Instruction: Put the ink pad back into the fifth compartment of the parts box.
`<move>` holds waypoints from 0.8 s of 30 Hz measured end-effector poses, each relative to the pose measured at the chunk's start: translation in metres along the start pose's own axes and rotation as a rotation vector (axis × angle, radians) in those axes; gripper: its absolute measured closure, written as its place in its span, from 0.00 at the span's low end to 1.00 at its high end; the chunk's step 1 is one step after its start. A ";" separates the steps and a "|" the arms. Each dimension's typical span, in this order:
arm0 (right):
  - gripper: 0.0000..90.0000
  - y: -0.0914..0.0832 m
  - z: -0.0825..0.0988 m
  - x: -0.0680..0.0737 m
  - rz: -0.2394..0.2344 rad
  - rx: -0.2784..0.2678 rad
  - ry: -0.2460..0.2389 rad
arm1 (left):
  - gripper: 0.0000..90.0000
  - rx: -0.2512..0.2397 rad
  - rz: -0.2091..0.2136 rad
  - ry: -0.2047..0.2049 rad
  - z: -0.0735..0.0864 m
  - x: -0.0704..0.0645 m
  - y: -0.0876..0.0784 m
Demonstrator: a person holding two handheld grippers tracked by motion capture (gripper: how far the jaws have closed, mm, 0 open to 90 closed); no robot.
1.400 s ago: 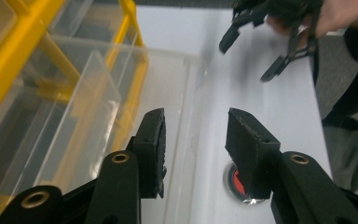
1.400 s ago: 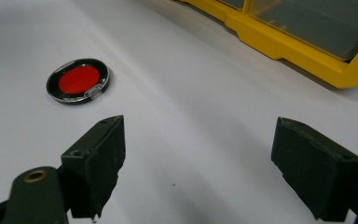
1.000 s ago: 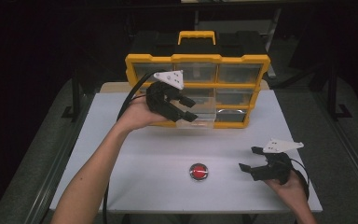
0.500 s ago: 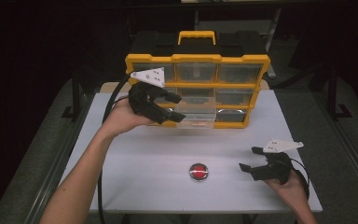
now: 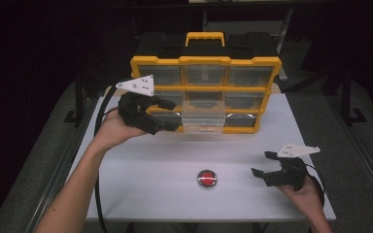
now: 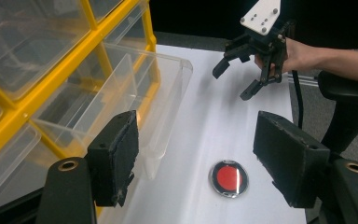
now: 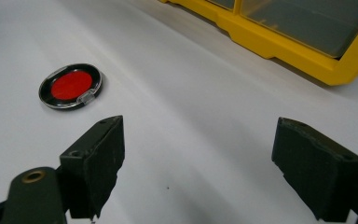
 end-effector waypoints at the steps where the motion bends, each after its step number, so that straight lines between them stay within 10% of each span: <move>1: 0.18 0.000 0.000 0.000 -0.001 0.001 -0.001 | 0.34 -0.005 -0.008 0.000 0.002 0.001 -0.002; 24: 0.18 0.005 0.000 0.005 -0.025 0.013 -0.019 | 0.30 -0.051 -0.129 -0.065 0.053 -0.001 -0.022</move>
Point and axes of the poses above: each handheld gripper's, and its own axes: y roughly forward along the jaws, z roughly out of its underside, x roughly to its left, the point moved 10 cm from there along y, roughly forward along the jaws, and after that the axes turned 8 degrees about -y, right-handed, at the moved point
